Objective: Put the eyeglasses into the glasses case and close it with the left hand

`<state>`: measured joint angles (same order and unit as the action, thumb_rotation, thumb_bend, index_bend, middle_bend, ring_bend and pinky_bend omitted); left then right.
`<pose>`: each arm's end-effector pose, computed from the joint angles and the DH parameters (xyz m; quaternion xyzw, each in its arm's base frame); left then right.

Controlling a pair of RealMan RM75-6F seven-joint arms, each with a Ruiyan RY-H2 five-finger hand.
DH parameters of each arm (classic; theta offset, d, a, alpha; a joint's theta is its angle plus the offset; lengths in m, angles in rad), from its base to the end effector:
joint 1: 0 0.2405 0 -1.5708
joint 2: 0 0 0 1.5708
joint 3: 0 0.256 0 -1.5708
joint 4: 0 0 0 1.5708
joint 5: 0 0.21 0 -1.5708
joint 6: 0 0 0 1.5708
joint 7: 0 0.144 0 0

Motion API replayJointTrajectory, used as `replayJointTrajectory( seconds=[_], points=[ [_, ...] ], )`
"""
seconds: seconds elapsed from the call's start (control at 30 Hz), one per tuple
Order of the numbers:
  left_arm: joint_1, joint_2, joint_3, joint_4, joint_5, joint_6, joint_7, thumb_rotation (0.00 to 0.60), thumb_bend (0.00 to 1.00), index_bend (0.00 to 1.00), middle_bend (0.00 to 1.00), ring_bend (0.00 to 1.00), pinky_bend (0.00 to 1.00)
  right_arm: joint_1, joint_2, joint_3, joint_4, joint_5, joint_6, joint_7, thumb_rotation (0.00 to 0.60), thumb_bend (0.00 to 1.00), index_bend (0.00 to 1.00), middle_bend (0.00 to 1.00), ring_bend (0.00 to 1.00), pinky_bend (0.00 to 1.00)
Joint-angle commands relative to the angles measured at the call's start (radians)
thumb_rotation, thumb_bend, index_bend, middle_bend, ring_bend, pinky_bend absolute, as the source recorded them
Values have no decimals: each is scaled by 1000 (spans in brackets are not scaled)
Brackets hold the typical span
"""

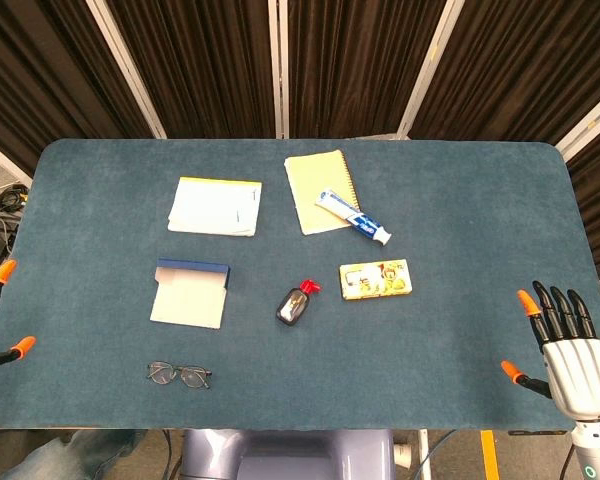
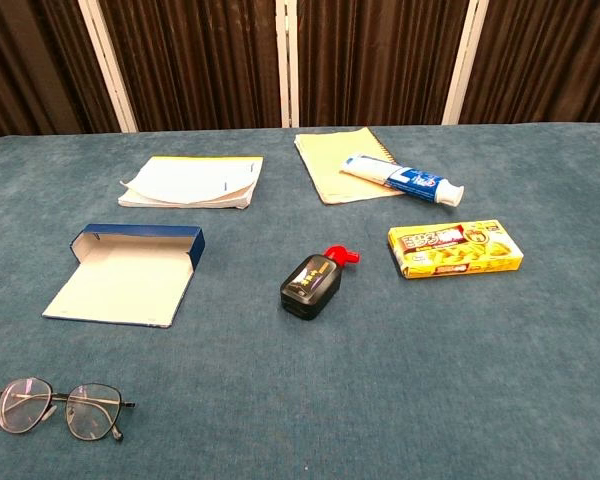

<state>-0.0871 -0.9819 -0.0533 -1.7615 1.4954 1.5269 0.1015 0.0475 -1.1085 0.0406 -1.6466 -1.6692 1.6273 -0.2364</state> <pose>-0.2877 0.1804 0.1941 -0.6025 -0.3471 -0.3774 0.6116 -0.2820 -0.1647 0.1677 0.6386 -0.2578 0.3862 0.6136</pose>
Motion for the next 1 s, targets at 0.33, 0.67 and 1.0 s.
replayJointTrajectory(
  seconds=[0.33,0.67,1.0],
  points=[
    [-26,-31,19,-20,15,-63,25,600,0,0,0,0,0,0,5,6,-5,10,-7,10,600,0,0,0,0,0],
    [-129,-207,47,-114,-54,-284,258,600,92,349,0,0,0,1,20,2,-6,7,-18,45,600,0,0,0,0,0],
    [-174,-401,51,-92,-215,-350,487,600,334,478,0,0,0,1,31,2,0,15,-26,81,600,0,0,0,0,0]
  ],
)
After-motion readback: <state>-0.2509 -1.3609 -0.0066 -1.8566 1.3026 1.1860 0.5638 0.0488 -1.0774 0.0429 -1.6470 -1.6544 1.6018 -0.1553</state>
